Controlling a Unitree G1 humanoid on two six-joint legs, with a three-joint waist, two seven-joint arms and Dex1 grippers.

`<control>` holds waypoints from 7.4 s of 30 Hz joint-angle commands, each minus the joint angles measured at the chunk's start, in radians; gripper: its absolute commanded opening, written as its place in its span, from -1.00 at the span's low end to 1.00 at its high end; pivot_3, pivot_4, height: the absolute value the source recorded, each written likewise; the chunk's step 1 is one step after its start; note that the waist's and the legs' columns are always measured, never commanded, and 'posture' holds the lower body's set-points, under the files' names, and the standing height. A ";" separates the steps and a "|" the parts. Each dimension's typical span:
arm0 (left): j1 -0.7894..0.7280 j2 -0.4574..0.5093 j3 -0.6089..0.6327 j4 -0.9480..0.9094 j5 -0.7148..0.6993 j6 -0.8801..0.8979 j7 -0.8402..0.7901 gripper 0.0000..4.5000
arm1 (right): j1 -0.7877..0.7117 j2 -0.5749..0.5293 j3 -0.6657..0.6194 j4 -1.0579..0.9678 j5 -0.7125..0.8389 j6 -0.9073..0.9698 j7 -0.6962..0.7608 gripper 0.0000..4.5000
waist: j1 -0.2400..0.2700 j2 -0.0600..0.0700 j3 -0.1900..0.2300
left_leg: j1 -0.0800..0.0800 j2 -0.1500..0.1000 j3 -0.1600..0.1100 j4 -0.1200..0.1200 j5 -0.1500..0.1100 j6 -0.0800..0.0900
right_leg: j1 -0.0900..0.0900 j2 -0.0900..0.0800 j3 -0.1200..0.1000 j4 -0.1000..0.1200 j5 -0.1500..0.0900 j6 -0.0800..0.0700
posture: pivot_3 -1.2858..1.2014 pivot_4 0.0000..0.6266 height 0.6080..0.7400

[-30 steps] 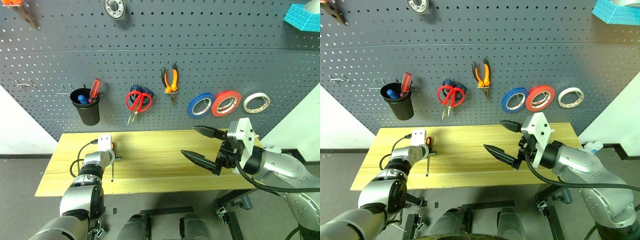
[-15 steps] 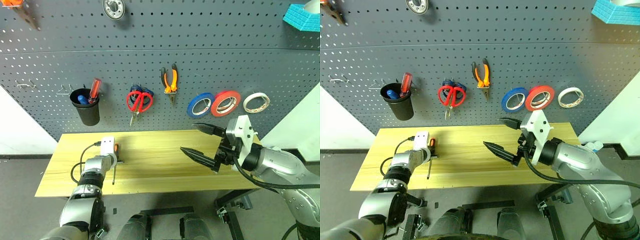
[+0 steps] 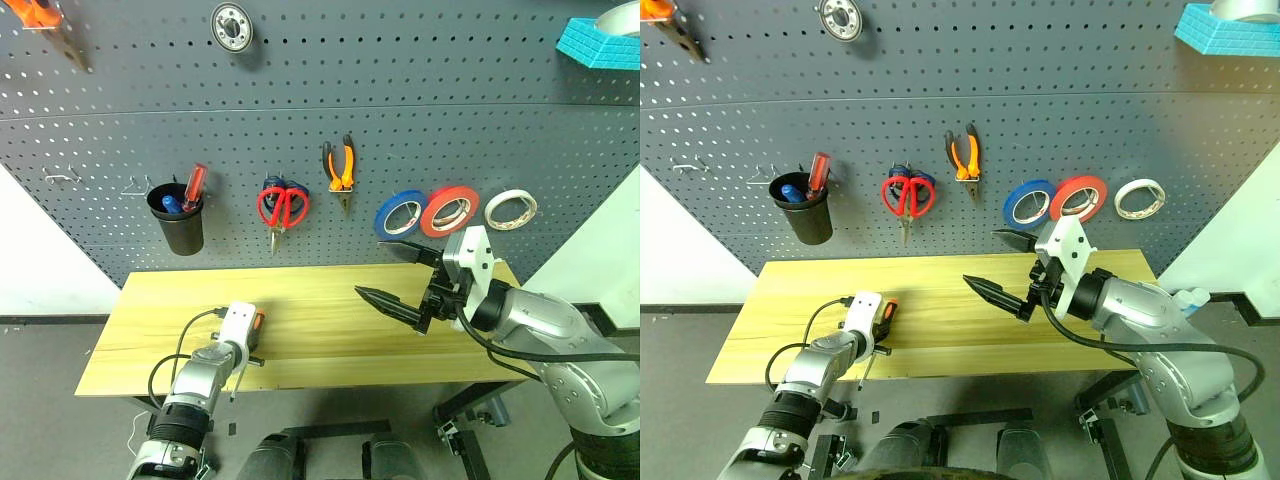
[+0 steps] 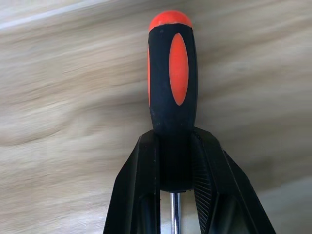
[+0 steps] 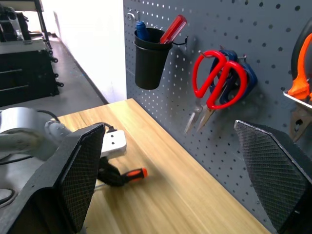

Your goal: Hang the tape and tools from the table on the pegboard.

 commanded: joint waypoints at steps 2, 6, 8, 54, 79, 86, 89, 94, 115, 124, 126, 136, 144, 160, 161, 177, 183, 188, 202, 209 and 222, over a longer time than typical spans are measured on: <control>-0.002 0.022 -0.035 -0.111 0.014 -0.072 -0.043 -0.78 | -0.035 0.023 0.007 0.021 -0.031 -0.051 0.017 1.00 | 0.007 0.000 -0.003 | 0.000 0.000 0.000 0.000 0.000 0.000 | 0.000 0.000 0.000 0.000 0.000 0.000 | -0.05 -1.00 0.11; -0.001 0.032 -0.065 -0.174 0.010 -0.123 -0.091 -0.78 | -0.048 0.038 0.016 0.048 -0.055 -0.074 0.028 1.00 | 0.015 0.001 -0.006 | 0.000 0.000 0.000 0.000 0.000 0.000 | 0.000 0.000 0.000 0.000 0.000 0.000 | -0.04 -1.00 0.11; -0.001 0.037 -0.087 -0.228 0.008 -0.163 -0.123 -0.78 | -0.051 0.046 0.020 0.058 -0.067 -0.085 0.032 1.00 | 0.018 0.001 -0.006 | 0.000 0.000 0.000 0.000 0.000 0.000 | 0.000 0.000 0.000 0.000 0.000 0.000 | -0.04 -1.00 0.11; -0.452 0.326 0.236 -0.374 -0.079 -0.581 -0.244 -0.78 | -0.173 0.020 -0.188 0.192 0.101 -0.162 0.221 1.00 | 0.016 0.001 -0.010 | 0.003 -0.001 0.000 0.002 0.003 -0.002 | 0.001 0.002 0.001 0.006 0.000 0.000 | 0.00 -1.00 0.11; -0.437 0.306 0.350 -0.008 -0.199 -0.775 -0.234 -0.78 | -0.120 -0.026 -0.217 0.125 0.150 -0.088 0.189 1.00 | 0.012 -0.006 -0.016 | 0.003 -0.001 0.000 0.003 0.003 -0.002 | 0.001 0.001 0.002 0.009 0.000 0.000 | -0.05 -1.00 0.11; -0.438 0.298 0.338 0.011 -0.203 -0.798 -0.255 -0.78 | -0.071 -0.045 -0.244 0.080 0.182 -0.058 0.162 1.00 | 0.010 -0.009 -0.020 | 0.003 -0.001 0.000 0.004 0.003 -0.002 | 0.001 0.001 0.002 0.009 0.000 0.000 | -0.06 -1.00 0.11; -0.424 0.294 0.336 0.003 -0.210 -0.783 -0.262 -0.78 | -0.056 -0.052 -0.253 0.067 0.193 -0.049 0.152 1.00 | 0.007 -0.010 -0.021 | 0.003 -0.001 0.000 0.004 0.003 -0.002 | 0.001 0.001 0.002 0.009 0.000 0.000 | -0.07 -1.00 0.11; -0.408 0.296 0.349 -0.004 -0.225 -0.693 -0.245 -0.78 | -0.049 -0.064 -0.263 0.068 0.204 -0.036 0.140 1.00 | -0.010 -0.010 -0.022 | 0.003 -0.001 0.000 0.004 0.003 -0.002 | 0.001 0.001 0.002 0.009 0.000 0.000 | -0.07 -1.00 0.11; -0.359 0.350 0.379 -0.034 -0.250 -0.624 -0.259 -0.78 | -0.050 -0.075 -0.309 0.053 0.302 -0.016 0.135 1.00 | -0.013 -0.010 -0.025 | 0.004 -0.001 0.000 0.004 0.003 -0.002 | 0.001 0.001 0.002 0.009 0.000 0.000 | -0.06 -0.98 0.11; -0.360 0.362 0.377 -0.018 -0.257 -0.619 -0.281 0.67 | -0.038 -0.076 -0.308 0.044 0.302 -0.014 0.123 1.00 | -0.013 -0.010 -0.025 | 0.004 -0.001 0.000 0.004 0.003 -0.002 | 0.001 0.000 0.002 0.009 0.000 0.000 | -0.07 -0.96 0.11; -0.359 0.362 0.374 -0.021 -0.262 -0.620 -0.291 0.67 | -0.036 -0.078 -0.308 0.045 0.300 -0.014 0.121 1.00 | -0.013 -0.010 -0.025 | 0.004 -0.001 0.000 0.004 0.003 -0.002 | 0.001 0.001 0.002 0.009 0.000 -0.001 | -0.07 -0.96 0.11; -0.377 0.369 0.377 -0.101 -0.305 -0.587 -0.330 0.67 | -0.044 -0.078 -0.289 0.067 0.268 -0.032 0.130 1.00 | -0.013 -0.010 -0.025 | 0.004 -0.001 0.000 0.004 0.003 -0.002 | 0.001 0.000 0.002 0.009 0.000 -0.001 | -0.06 -1.00 0.11; -0.383 0.407 0.375 -0.304 -0.374 -0.474 -0.357 0.67 | -0.072 -0.065 -0.273 0.108 0.226 -0.070 0.161 1.00 | -0.012 -0.009 -0.026 | 0.004 -0.001 0.000 0.004 0.003 -0.002 | 0.001 0.001 0.002 0.009 0.000 -0.001 | -0.04 -1.00 0.11; -0.341 0.540 0.384 -0.420 -0.555 -0.307 -0.602 0.67 | 0.032 -0.082 -0.418 0.165 0.176 -0.174 0.216 1.00 | -0.011 -0.007 -0.027 | 0.005 -0.001 0.000 0.003 0.003 -0.002 | 0.002 0.001 0.003 0.009 0.000 -0.001 | -0.05 -1.00 0.11; -0.331 0.541 0.389 -0.413 -0.559 -0.306 -0.606 0.67 | 0.054 -0.083 -0.434 0.162 0.173 -0.178 0.216 1.00 | -0.011 -0.007 -0.027 | 0.005 -0.001 0.000 0.003 0.003 -0.002 | 0.002 0.001 0.003 0.009 0.000 -0.001 | -0.05 -1.00 0.11; -0.091 0.365 0.255 -0.372 -0.438 -0.340 -0.539 0.67 | 0.339 0.087 -0.503 0.146 0.061 -0.297 0.086 1.00 | -0.011 0.000 -0.033 | 0.007 0.000 0.001 0.002 0.002 -0.002 | 0.003 0.001 0.005 0.009 0.000 -0.002 | -0.08 -1.00 0.11; -0.014 0.337 0.221 -0.304 -0.383 -0.369 -0.553 0.67 | 0.417 0.147 -0.447 0.179 0.033 -0.325 0.094 1.00 | -0.011 0.008 -0.038 | 0.010 0.000 0.002 0.002 0.002 -0.002 | 0.006 0.001 0.006 0.009 -0.001 -0.005 | -0.08 -1.00 0.11; 0.048 0.345 0.212 -0.169 -0.320 -0.450 -0.573 0.67 | 0.461 0.171 -0.428 0.232 -0.006 -0.361 0.105 1.00 | -0.010 0.010 -0.040 | 0.017 0.000 0.002 0.001 0.000 -0.005 | 0.011 0.001 0.007 0.008 -0.003 -0.007 | -0.08 -1.00 0.11; 0.125 0.254 0.238 0.014 -0.330 -0.492 -0.548 0.67 | 0.482 0.340 -0.345 0.355 -0.165 -0.487 -0.055 1.00 | -0.009 0.013 -0.042 | 0.016 0.000 0.001 0.000 0.000 -0.005 | 0.011 0.001 0.007 0.008 -0.003 -0.007 | -0.08 -1.00 0.11; 0.148 0.245 0.236 0.004 -0.357 -0.451 -0.592 0.67 | 0.501 0.362 -0.306 0.382 -0.189 -0.523 -0.061 1.00 | -0.010 0.015 -0.043 | 0.017 0.000 0.001 0.000 0.000 -0.005 | 0.011 0.002 0.007 0.008 -0.003 -0.007 | -0.08 -1.00 0.11; 0.151 0.231 0.214 0.028 -0.344 -0.462 -0.632 0.67 | 0.526 0.363 -0.254 0.443 -0.213 -0.591 -0.027 1.00 | -0.010 0.016 -0.043 | 0.017 0.000 0.001 0.000 -0.001 -0.005 | 0.011 0.002 0.007 0.008 -0.004 -0.009 | -0.09 -1.00 0.11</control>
